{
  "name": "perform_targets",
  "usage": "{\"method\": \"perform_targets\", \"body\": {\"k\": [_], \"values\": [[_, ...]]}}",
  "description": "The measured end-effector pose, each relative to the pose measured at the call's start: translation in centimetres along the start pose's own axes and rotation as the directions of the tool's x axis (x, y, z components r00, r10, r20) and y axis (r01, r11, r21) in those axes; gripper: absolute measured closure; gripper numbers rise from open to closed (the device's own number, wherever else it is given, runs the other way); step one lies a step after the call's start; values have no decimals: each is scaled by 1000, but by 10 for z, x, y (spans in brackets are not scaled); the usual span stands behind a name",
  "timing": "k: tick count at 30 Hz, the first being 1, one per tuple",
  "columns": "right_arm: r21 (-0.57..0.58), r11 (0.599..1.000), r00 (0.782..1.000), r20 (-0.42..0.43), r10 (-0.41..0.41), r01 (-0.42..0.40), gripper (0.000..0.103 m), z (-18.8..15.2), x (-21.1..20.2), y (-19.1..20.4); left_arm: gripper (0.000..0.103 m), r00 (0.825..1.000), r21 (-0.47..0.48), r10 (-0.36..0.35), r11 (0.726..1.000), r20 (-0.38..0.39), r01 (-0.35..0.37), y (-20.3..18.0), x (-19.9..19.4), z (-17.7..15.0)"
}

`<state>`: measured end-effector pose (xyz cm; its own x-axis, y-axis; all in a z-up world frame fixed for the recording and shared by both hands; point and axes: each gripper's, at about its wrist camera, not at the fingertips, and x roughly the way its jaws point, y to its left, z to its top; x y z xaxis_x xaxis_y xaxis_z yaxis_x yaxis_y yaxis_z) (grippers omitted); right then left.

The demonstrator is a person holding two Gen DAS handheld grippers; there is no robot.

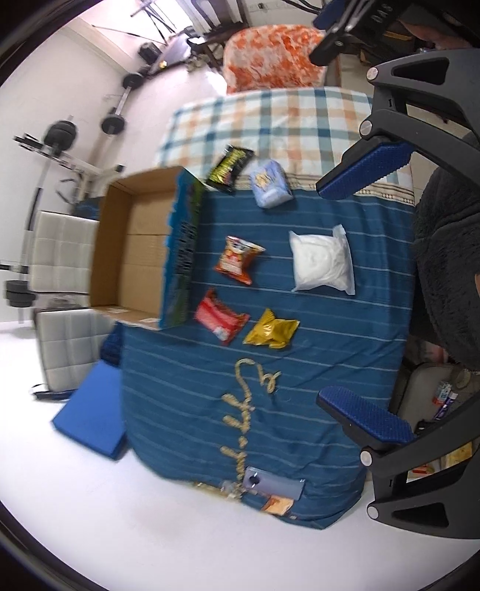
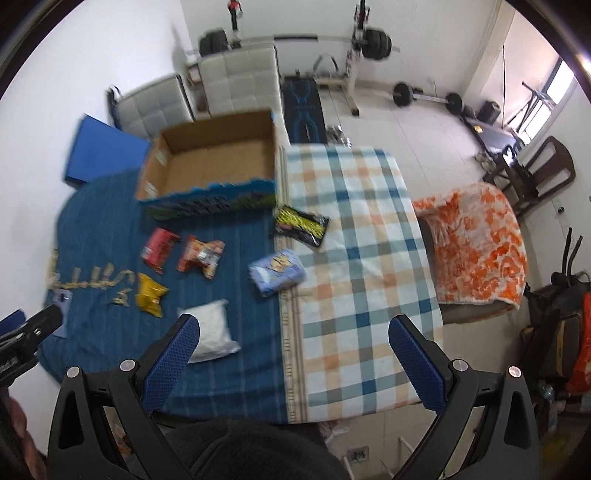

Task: Organize soft objects
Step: 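Grasp the blue dog pack with right tool while left tool grasps white tissue pack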

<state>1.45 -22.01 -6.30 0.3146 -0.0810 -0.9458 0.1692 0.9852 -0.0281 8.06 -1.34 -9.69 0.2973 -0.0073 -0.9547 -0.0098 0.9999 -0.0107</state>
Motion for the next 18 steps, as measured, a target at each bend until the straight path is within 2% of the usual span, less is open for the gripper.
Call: {"method": "perform_targets", "body": {"k": [4, 5, 7, 9, 10, 12, 13, 14, 15, 16, 18], "values": [[-45, 999, 995, -93, 20, -24, 0, 16, 76, -6, 0, 996, -3, 10, 1000, -89, -11, -1, 54, 8], [-86, 995, 991, -127, 39, -50, 0, 20, 101, -4, 0, 993, -4, 19, 1000, -116, -19, -2, 73, 9], [-180, 983, 984, -177, 10, -42, 0, 24, 139, 3, 0, 985, -1, 26, 1000, -170, -26, -4, 102, 10], [-328, 944, 976, -216, -29, -45, 0, 27, 181, 14, 0, 970, 1, 40, 999, -241, -41, -5, 137, 7], [-412, 910, 971, -230, -64, -37, 0, 28, 203, 21, 0, 962, -3, 41, 999, -271, -43, -5, 150, 4], [-561, 827, 969, -221, -108, -35, 0, 27, 233, 34, 0, 948, -8, 47, 999, -316, -52, -5, 177, -5], [-668, 744, 971, -197, -133, -34, 0, 24, 248, 43, 0, 937, -6, 57, 998, -345, -63, -5, 190, -10], [-731, 682, 971, -185, -151, -33, 0, 22, 258, 49, 0, 930, -8, 57, 998, -362, -64, -5, 198, -12], [-804, 593, 969, -179, -172, -43, 0, 18, 272, 56, 0, 920, -18, 60, 997, -388, -72, -5, 208, -18], [-859, 509, 966, -173, -190, -53, 0, 14, 284, 62, 0, 913, -25, 61, 997, -404, -78, -6, 214, -23], [-926, 372, 961, -162, -225, -69, 0, 11, 307, 72, 0, 900, -43, 52, 996, -433, -78, -5, 225, -30]]}}
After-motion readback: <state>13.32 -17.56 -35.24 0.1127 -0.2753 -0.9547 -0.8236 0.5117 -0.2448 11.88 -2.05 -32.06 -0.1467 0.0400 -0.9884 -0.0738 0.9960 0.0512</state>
